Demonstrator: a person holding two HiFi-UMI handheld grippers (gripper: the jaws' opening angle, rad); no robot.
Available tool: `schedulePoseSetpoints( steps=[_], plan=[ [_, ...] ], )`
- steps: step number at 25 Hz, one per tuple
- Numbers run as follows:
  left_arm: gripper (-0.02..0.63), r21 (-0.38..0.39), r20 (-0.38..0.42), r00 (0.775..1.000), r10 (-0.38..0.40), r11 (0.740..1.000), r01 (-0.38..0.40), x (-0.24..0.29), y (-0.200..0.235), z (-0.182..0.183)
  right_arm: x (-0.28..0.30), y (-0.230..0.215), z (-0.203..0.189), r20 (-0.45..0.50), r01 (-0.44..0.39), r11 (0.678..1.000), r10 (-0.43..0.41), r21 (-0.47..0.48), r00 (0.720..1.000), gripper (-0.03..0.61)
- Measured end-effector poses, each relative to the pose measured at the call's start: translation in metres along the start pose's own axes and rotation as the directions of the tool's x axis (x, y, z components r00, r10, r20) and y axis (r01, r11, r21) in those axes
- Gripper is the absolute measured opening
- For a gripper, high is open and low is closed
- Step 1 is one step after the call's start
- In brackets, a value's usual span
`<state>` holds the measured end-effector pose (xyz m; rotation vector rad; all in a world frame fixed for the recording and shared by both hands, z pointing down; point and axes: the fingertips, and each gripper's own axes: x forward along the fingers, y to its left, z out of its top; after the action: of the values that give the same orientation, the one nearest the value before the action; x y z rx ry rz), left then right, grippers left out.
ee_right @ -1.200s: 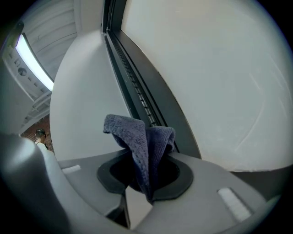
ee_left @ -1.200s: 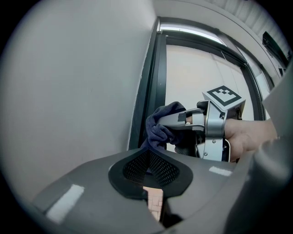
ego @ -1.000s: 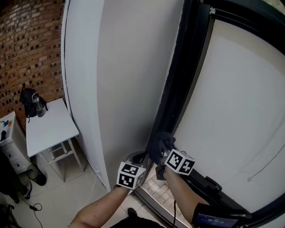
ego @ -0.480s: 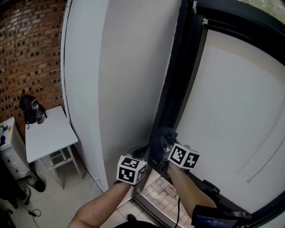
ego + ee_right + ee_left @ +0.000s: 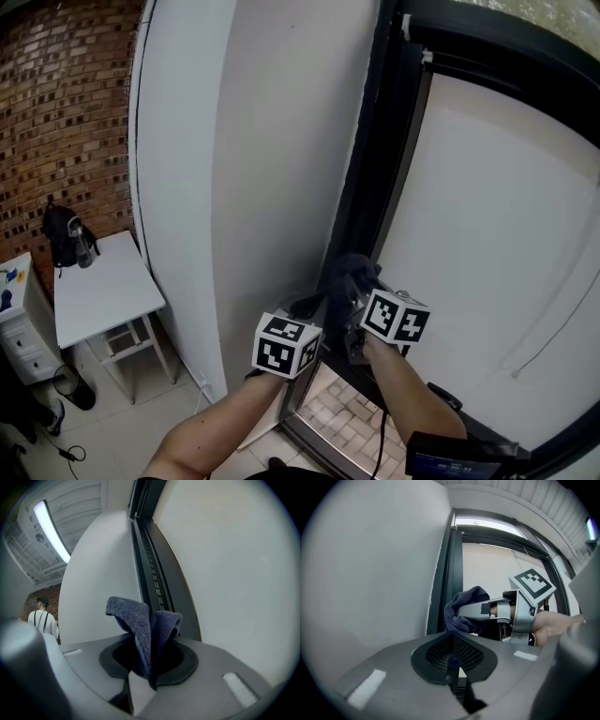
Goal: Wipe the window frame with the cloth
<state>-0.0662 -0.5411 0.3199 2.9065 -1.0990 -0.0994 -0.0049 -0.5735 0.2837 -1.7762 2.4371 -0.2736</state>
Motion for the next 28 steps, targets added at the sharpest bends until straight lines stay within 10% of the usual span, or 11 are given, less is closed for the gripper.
schedulePoseSetpoints(
  steps=[28],
  plan=[
    [-0.008, 0.061, 0.105, 0.994, -0.020, 0.998, 0.014, 0.013, -0.007, 0.105, -0.008, 0.031, 0.122, 0.096, 0.024, 0.951, 0.006, -0.310, 0.995, 0.100]
  ],
)
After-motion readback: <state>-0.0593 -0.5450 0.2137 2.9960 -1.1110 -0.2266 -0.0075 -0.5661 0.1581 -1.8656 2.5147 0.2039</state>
